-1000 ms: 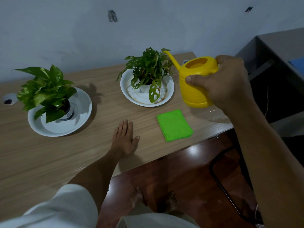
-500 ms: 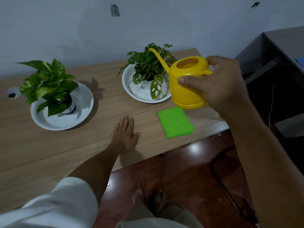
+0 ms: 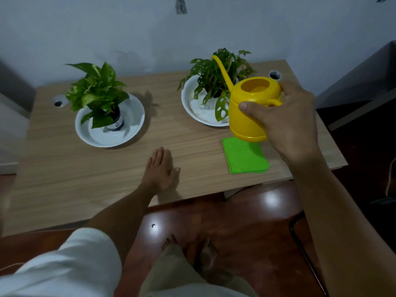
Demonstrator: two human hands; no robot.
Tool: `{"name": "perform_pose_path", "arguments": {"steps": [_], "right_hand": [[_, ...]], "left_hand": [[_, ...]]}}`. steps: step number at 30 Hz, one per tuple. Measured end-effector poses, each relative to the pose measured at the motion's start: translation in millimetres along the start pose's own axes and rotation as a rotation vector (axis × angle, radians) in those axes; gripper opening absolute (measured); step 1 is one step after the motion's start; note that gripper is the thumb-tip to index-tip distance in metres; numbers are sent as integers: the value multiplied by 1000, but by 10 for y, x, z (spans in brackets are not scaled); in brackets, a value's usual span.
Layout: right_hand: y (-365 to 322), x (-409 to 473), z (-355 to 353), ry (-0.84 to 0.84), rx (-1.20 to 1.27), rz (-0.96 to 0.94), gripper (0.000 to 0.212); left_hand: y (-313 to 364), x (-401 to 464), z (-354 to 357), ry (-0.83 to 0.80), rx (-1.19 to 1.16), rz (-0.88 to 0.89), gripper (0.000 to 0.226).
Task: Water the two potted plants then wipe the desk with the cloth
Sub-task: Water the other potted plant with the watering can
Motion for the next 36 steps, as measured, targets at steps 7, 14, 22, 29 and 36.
{"name": "perform_pose_path", "arguments": {"steps": [7,14,22,29,36], "right_hand": [[-315,-231,199,-23,52,-60,44],[-729,-547,626,-89,97,-104,40],[-983,-808,1231,-274,60,-119,43],[-1176,-970,1544,-346,-68,-153,54],[-1345,-1046,1665,-351,-211,-177,56]], "left_hand": [[-387,-283,-203,22,-21,-56,94],[-894,-615,-413,66,-12,-128,95],[-1301,-926,-498,135,-36,-190,93],[-1463,-1031,-482,155,-52,-224,94],[-1501,-1048,-442,145,-77,-223,91]]}}
Point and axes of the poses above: each hand's wrist, its own x-axis towards the middle knuckle, its own z-axis out of the palm, y = z × x, the point moved 1 cm from there along x, towards the middle knuckle, and after that the axes turned 14 degrees about z, right-handed, at the moved point
